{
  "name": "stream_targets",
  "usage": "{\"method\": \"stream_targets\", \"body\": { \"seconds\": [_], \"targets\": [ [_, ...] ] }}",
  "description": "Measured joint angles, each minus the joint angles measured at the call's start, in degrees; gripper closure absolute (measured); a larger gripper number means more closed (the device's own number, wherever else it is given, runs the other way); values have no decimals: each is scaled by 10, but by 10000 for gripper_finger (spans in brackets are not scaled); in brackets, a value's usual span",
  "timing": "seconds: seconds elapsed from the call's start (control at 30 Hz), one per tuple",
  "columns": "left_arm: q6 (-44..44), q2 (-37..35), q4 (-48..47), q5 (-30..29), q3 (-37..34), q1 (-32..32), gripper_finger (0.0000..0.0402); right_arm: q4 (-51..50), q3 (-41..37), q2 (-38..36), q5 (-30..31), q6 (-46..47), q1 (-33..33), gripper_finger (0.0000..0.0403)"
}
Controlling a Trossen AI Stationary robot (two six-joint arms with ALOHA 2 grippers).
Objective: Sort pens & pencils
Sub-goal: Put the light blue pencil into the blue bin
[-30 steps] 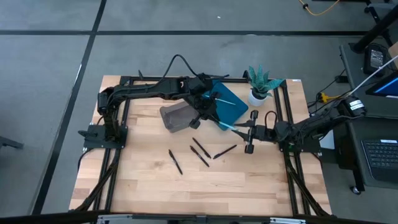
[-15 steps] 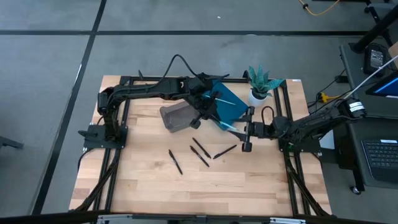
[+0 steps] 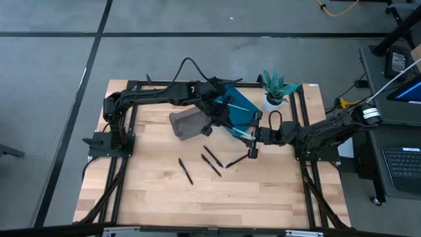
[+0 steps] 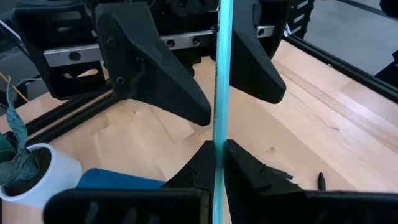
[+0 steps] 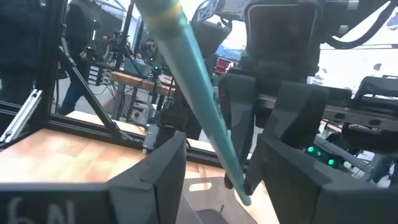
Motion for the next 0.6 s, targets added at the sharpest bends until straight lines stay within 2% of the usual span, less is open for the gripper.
{"method": "stream_targets", "body": {
  "seconds": [0.23,0.53,0.6],
  "targets": [
    [0,0,-2,0,0,0,386,0,0,-1,2,-2,0,247],
    [-3,0,-10,-1,0,0,386,-1,-1,-1,13,-30,0,374],
    [-3,0,-13,-1,0,0,386,-2,-1,-1,14,-33,0,379]
  ]
}}
